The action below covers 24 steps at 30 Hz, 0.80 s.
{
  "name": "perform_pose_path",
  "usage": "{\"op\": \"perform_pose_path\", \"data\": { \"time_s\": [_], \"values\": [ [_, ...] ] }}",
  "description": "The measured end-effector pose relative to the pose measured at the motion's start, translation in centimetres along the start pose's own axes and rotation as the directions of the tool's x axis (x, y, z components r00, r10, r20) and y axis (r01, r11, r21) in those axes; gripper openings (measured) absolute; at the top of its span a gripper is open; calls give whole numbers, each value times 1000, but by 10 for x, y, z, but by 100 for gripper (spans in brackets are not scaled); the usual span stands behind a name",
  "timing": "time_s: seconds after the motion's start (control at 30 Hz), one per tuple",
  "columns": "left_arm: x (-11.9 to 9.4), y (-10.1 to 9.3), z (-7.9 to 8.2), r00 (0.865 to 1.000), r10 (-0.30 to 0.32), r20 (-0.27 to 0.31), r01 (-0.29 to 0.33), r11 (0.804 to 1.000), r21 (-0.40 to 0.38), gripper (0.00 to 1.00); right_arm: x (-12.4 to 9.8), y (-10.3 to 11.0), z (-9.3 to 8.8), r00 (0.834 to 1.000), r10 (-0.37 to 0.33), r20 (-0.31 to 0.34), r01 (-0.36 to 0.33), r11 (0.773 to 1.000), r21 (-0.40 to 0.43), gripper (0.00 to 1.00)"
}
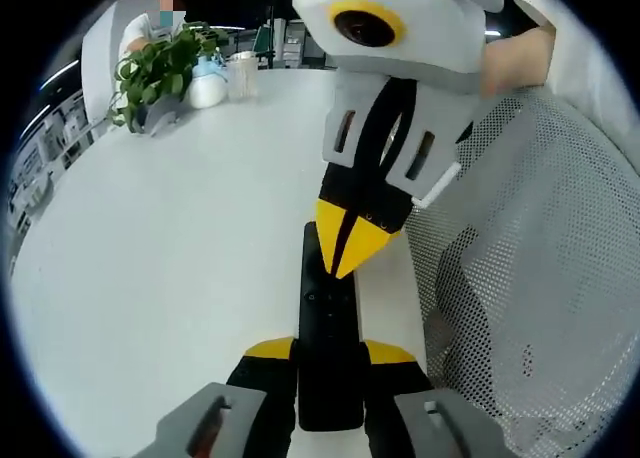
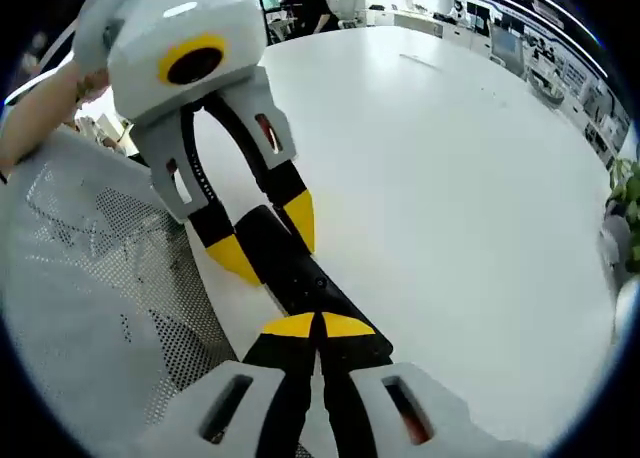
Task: Press the specified remote control buttons in sequence, fully releasing each button before pressing the next.
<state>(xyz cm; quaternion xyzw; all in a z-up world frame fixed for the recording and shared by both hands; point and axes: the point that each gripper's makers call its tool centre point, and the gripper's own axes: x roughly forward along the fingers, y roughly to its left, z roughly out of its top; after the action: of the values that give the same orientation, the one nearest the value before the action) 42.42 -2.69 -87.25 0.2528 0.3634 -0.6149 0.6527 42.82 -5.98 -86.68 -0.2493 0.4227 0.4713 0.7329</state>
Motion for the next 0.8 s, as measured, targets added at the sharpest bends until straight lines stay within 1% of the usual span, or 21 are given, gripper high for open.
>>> {"op": "perform_pose_path", "data": {
  "time_s": [0.03, 0.07, 0.1, 0.2, 0.33, 0.53, 0.63, 0.73, 0.8],
  "values": [
    [0, 0, 0, 1000, 0, -1, 0, 1000, 1, 24, 1, 0, 1, 1000, -3, -19, 2, 1000, -21, 0],
    [0, 0, 0, 1000, 0, -1, 0, 1000, 2, 24, 1, 1, 1, 999, -7, -33, 5, 998, -63, 0],
    [0, 0, 0, 1000, 0, -2, 0, 1000, 1, 24, 2, 1, 2, 999, -14, -36, 11, 997, -80, 0],
    [0, 0, 0, 1000, 0, -2, 0, 1000, 1, 24, 1, 2, 2, 999, -19, -29, 16, 995, -99, 0],
    [0, -1, -1, 1000, 0, -1, 0, 1000, 4, 24, 2, -1, 4, 999, -23, -33, 19, 995, -99, 0],
    [0, -1, -1, 1000, 0, -3, 0, 1000, 7, 24, 3, -1, 4, 999, -23, -46, 16, 989, -150, 0],
    [0, 0, -2, 1000, 0, -4, 0, 1000, 10, 24, 4, -1, 5, 997, -19, -70, 7, 985, -173, 0],
    [0, 0, -2, 1000, 0, 0, 0, 1000, 7, 24, 4, -2, 5, 992, -7, -127, -14, 987, -159, 0],
    [0, 0, -2, 1000, 0, 1, 0, 1000, 6, 24, 6, -2, 5, 984, -6, -181, -31, 979, -200, 0]
  ]
}}
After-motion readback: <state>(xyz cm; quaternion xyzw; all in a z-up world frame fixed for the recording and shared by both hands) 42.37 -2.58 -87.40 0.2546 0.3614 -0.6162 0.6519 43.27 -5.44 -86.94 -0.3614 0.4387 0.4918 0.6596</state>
